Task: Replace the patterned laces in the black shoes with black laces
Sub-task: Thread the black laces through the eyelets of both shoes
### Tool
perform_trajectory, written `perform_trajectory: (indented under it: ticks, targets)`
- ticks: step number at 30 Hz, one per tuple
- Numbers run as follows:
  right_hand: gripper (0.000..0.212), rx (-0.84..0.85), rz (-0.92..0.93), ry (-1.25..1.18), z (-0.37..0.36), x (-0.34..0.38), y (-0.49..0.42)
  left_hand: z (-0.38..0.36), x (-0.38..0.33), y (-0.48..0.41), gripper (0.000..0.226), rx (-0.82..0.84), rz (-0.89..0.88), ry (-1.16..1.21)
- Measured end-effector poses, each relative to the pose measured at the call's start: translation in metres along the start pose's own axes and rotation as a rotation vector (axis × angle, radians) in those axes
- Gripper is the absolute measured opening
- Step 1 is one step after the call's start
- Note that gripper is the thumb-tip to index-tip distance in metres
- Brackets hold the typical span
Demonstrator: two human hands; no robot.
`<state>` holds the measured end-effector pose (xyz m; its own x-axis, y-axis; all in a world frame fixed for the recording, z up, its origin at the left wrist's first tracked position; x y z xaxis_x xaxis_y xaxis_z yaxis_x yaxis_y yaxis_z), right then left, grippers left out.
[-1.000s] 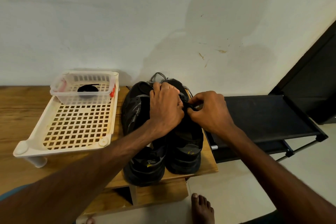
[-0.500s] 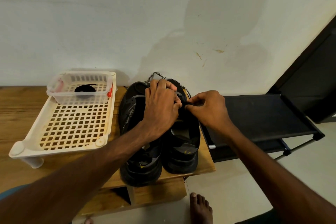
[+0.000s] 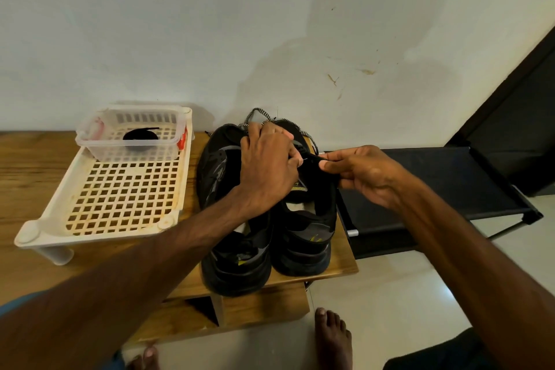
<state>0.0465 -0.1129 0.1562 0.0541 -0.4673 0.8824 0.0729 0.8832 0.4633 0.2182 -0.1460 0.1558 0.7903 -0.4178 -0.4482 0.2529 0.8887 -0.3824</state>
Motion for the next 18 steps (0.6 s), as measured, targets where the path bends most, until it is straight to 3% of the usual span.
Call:
perform_trajectory:
  ticks: [12, 18]
  targets:
    - [0.021, -0.023, 0.029, 0.046, -0.0007, 0.0007, 0.0012, -0.0014, -0.007, -0.0007, 0.004, -0.005, -0.079, 0.041]
    - [0.019, -0.106, 0.148, 0.17, -0.0012, 0.0049, 0.0034, -0.0017, -0.0058, -0.0005, 0.003, -0.025, -0.07, 0.025]
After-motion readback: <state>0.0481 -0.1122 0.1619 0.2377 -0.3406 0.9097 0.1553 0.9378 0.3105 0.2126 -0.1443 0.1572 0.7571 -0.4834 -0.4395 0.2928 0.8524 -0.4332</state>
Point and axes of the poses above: each hand's wrist, its own y-axis away from the middle knuckle, its own z-axis out of the back of the hand, x = y × z, the point moved 5 cm from there along -y, towards the middle knuckle, and after that the axes turned 4 degrees about -z, right-handed, at the moved point
